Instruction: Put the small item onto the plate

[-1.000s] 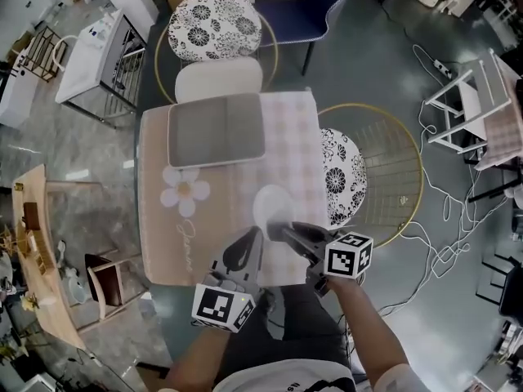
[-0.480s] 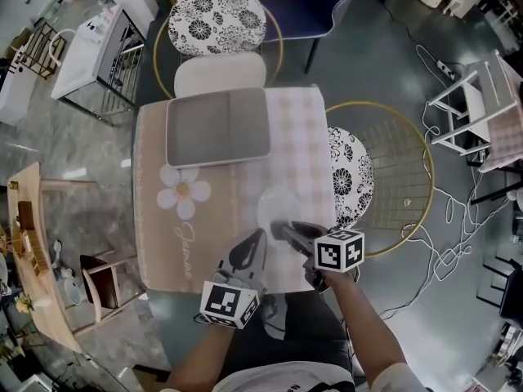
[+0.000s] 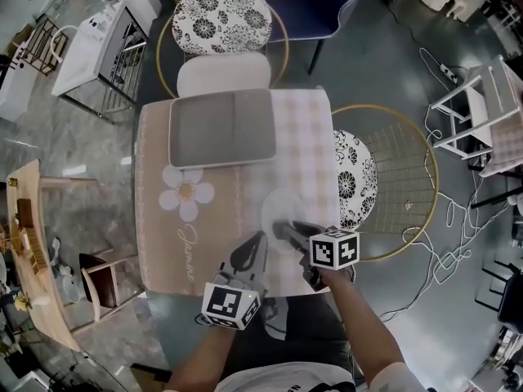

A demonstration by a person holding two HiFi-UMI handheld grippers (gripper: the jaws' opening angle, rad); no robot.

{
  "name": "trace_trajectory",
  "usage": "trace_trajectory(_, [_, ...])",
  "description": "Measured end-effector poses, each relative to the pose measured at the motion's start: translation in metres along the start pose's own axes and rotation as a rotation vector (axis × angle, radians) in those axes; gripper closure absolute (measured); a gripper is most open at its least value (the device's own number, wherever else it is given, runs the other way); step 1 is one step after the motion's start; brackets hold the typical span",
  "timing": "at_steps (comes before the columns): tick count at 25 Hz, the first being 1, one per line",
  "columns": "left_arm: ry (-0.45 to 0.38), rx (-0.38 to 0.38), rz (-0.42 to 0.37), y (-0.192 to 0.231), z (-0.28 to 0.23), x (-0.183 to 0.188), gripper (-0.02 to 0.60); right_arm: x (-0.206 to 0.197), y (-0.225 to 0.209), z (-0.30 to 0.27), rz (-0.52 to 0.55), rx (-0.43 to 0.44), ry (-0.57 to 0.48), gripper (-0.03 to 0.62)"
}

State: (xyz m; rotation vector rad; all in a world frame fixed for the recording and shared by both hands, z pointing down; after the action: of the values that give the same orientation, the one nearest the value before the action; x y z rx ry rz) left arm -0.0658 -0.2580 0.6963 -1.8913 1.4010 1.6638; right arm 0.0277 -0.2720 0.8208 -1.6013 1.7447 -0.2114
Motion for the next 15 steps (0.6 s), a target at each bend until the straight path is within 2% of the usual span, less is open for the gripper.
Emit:
trace_trajectory(3, [0.002,0.001,0.005,0.001,0.000,-0.002,0.577,0.001,0.000,-0.002,0.008,-0.023,-0.003,0.497])
trace_trajectory(5, [0.004,0.002,0.009,0.001,0.001,-0.002,0.577,0.001,-0.001,-0.002,0.039,-0.050,0.005,0.451])
trace_trajectory(7, [0.006,0.004,0.014,0.002,0.001,-0.003,0.577,0.001,-0.002,-0.002,0.085,-0.084,0.015,0.436])
trace_trajectory(11, [0.010,0.002,0.022,0.001,0.002,-0.003,0.577,0.003,-0.006,0.003,0.204,-0.175,0.027,0.430])
trace_trajectory(15, [0.019,0.001,0.027,-0.002,0.005,0.001,0.577,0.011,-0.001,0.014,0.225,-0.202,0.009,0.430])
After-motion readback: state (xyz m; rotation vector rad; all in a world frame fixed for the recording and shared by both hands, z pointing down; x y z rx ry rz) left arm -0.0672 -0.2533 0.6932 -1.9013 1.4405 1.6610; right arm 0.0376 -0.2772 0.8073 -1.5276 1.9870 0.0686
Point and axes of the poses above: the fingertips, and each gripper's own axes: z backward along the fingers, y to its left, x out of its top, the point moved 2 cm from there along z, backward along the fingers, and after that the axes turned 6 degrees about -x, right-handed, at the moved point
